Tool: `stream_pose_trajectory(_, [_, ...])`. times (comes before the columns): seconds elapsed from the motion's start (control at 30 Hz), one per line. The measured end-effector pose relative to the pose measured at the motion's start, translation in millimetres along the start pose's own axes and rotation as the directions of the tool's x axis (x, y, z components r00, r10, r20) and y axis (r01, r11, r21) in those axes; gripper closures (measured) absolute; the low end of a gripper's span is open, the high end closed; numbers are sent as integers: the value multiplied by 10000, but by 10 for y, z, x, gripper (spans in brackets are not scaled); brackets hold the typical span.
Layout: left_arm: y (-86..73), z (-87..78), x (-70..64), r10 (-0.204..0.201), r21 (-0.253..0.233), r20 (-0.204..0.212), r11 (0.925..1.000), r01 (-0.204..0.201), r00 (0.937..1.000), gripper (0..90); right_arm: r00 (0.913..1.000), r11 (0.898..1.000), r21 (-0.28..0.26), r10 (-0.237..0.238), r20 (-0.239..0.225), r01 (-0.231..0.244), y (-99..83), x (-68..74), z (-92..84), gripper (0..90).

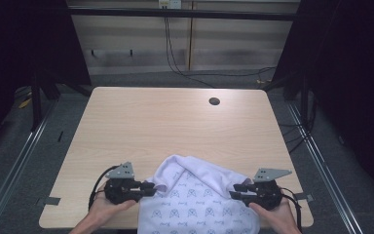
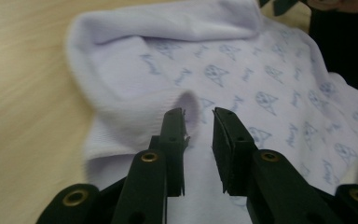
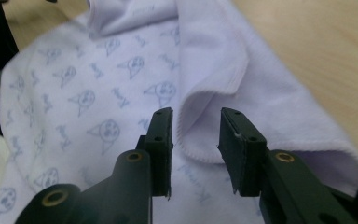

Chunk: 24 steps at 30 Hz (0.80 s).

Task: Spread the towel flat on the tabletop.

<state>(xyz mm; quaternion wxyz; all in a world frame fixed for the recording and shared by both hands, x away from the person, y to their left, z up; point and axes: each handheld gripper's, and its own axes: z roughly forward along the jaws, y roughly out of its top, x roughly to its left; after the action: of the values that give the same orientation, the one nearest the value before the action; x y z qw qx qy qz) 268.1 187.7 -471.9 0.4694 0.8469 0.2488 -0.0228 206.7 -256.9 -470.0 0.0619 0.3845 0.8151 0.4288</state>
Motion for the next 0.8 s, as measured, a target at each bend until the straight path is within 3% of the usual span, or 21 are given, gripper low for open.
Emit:
stream_pose_trajectory(0.1, [16, -3, 178, -710, -334, -403, 9970, 697, 9967, 712, 9997, 9988, -471, 105, 219, -94, 88, -41, -35, 580])
stream_pose_trajectory(0.17, [61, 77, 302, -1173, -371, -476, 9926, 1156, 9920, 650, 9994, 9981, -617, 92, 340, -71, 162, -69, 2, 552])
stream_pose_trajectory(0.23, [105, 179, 353, -1149, -103, -531, 9934, 1145, 9920, 608, 9993, 9982, -601, 100, 347, -79, 222, -111, 84, 534])
stream_pose_trajectory(0.3, [131, 262, 359, -1269, 40, -322, 9919, 1271, 9914, 546, 9993, 9995, -315, 82, 375, -70, 251, -153, 197, 521])
stream_pose_trajectory(0.43, [144, 384, 326, -1141, 566, -374, 9916, 1161, 9928, 567, 9992, 9993, 359, 91, 395, -105, 220, -216, 395, 508])
stream_pose_trajectory(0.5, [155, 418, 320, -919, 595, -437, 9938, 944, 9948, 716, 9993, 9980, 590, 195, 331, -214, 198, -227, 441, 511])
stream_pose_trajectory(0.57, [190, 443, 319, -779, 549, -378, 9953, 800, 9962, 824, 9991, 9958, 859, 302, 307, -327, 175, -226, 471, 570])
stream_pose_trajectory(0.63, [282, 472, 277, -564, 339, -276, 9978, 573, 9980, 853, 9995, 9945, 1014, 234, 194, -252, 157, -212, 486, 677])
stream_pose_trajectory(0.73, [418, 537, 181, -227, -10, 146, 9997, 227, 9996, 853, 9997, 9977, 675, 70, 239, -86, 176, -195, 446, 831])
stream_pose_trajectory(0.8, [479, 628, 105, 60, 3, 341, 10000, -60, 9994, 848, 9995, 9997, 231, 109, 301, -116, 204, -202, 381, 851])
